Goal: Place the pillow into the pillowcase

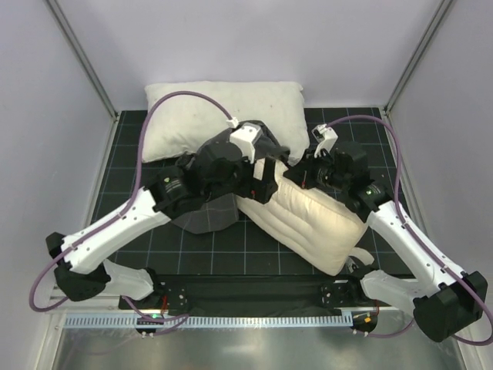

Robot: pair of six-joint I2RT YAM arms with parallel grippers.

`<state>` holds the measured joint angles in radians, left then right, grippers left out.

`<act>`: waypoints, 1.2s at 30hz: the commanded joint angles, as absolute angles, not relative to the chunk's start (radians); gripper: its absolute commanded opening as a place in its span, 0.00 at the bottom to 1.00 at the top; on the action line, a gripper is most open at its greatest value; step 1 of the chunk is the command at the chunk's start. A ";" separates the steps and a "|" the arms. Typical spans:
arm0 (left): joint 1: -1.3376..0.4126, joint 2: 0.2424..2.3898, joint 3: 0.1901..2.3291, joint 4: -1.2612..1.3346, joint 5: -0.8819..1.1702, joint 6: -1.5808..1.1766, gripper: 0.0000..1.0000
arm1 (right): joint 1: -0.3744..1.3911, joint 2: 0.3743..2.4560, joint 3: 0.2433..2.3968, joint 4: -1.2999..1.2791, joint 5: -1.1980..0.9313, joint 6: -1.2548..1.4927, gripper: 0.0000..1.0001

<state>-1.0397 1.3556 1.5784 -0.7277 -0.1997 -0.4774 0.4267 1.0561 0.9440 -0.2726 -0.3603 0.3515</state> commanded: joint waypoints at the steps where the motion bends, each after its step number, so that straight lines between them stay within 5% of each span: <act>1: -1.043 1.243 1.510 -0.744 -0.298 -0.452 0.99 | 0.400 1.097 0.919 -0.267 -0.414 0.322 0.04; 14: -1.043 1.117 1.183 -0.494 -0.503 -0.433 0.93 | 0.376 1.114 0.966 -0.290 -0.429 0.290 0.04; 21: -1.043 1.228 1.206 -0.327 -0.572 -0.316 0.77 | 0.377 1.089 0.982 -0.325 -0.413 0.276 0.04; 28: -1.043 1.370 1.319 -0.396 -0.756 -0.307 0.72 | 0.376 1.088 0.983 -0.336 -0.413 0.268 0.04; 36: -1.003 1.462 1.384 -0.419 -0.859 -0.276 0.54 | 0.376 1.088 0.985 -0.333 -0.420 0.270 0.04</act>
<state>-1.0279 1.4509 1.3308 -0.4324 -0.7666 -0.2943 0.3695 1.0904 0.9688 -0.2863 -0.4179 0.2905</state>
